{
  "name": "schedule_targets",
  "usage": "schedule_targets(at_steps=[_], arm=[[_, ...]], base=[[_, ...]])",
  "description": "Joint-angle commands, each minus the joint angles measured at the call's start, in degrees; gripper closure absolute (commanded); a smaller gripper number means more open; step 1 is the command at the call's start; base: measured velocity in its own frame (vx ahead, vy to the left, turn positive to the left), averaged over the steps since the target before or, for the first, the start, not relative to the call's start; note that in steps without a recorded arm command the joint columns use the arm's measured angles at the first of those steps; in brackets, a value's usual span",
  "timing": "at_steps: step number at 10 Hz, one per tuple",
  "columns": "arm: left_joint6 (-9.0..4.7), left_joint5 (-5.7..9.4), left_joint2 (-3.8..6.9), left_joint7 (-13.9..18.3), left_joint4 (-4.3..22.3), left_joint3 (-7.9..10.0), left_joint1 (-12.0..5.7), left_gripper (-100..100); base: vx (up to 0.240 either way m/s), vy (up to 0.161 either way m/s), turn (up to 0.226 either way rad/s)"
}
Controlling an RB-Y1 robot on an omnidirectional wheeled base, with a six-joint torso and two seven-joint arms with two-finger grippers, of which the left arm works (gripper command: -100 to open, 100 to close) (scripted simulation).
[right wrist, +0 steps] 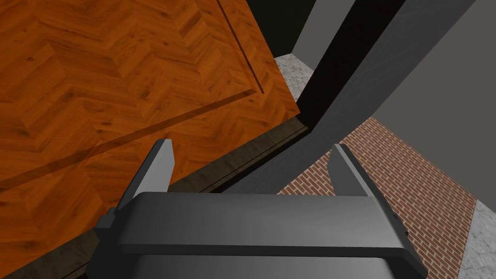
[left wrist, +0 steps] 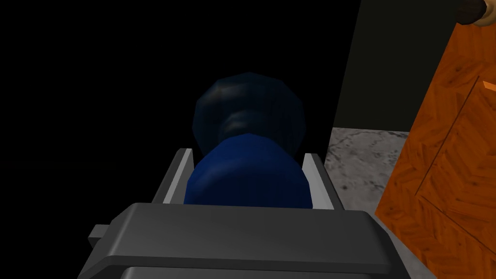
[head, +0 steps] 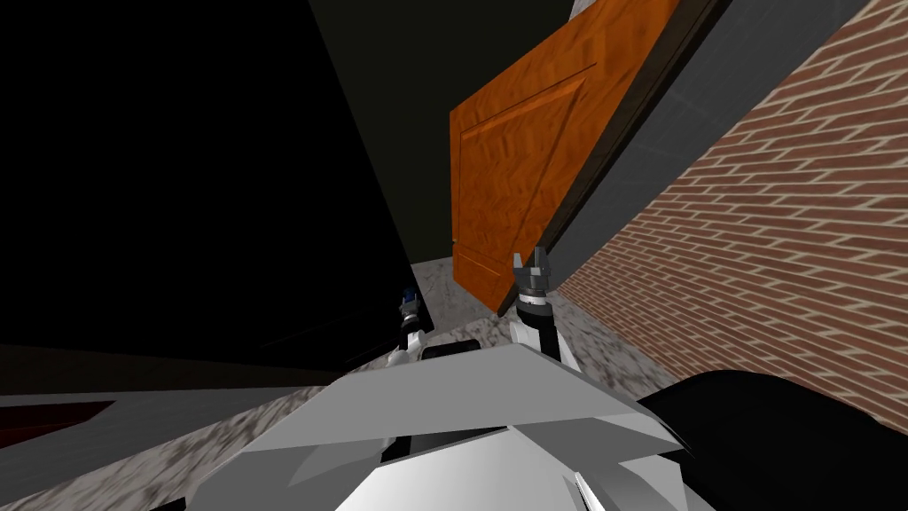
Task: Push the door open
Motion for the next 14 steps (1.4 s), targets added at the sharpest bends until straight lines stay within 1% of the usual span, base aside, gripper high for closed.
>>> schedule_targets(at_steps=[1,2,4,5,6,7,8,9,10,11,12,13,14], arm=[[-0.23,0.82,0.60,-0.55,-0.78,1.02,0.62,100],[-0.29,1.04,0.74,-0.69,-0.99,1.29,0.78,100],[-0.64,2.26,1.40,-1.51,-2.16,2.81,1.70,100],[-0.64,2.26,1.40,-1.51,-1.58,2.81,1.70,100],[-0.64,2.26,1.40,-1.51,-2.16,2.81,1.70,100],[-0.96,3.38,1.89,-2.26,-3.24,4.21,2.55,100],[-1.07,3.80,2.04,-2.54,-3.64,4.73,2.87,100],[-1.32,4.66,2.32,-3.11,-4.46,5.80,3.51,100],[-1.32,4.66,2.32,-3.11,-4.89,5.80,3.51,100],[-1.32,4.66,2.32,-3.11,-4.46,5.80,3.51,100],[-1.58,5.59,2.55,-3.73,-5.35,6.95,4.21,100],[-1.71,6.05,2.65,-4.04,-5.80,7.53,4.57,100],[-1.99,7.04,2.79,-4.70,-6.75,8.76,5.31,100]], base=[[0.085,-0.011,-0.089],[0.164,0.007,-0.072],[0.202,-0.002,-0.064],[0.145,0.021,-0.029],[0.053,0.026,0.002],[0.098,0.025,-0.110],[0.130,0.010,-0.110],[0.141,0.010,-0.120],[0.111,0.015,-0.019],[0.062,0.009,0.016],[0.083,0.009,-0.109],[0.111,0.015,-0.085],[0.149,0.028,-0.117]])
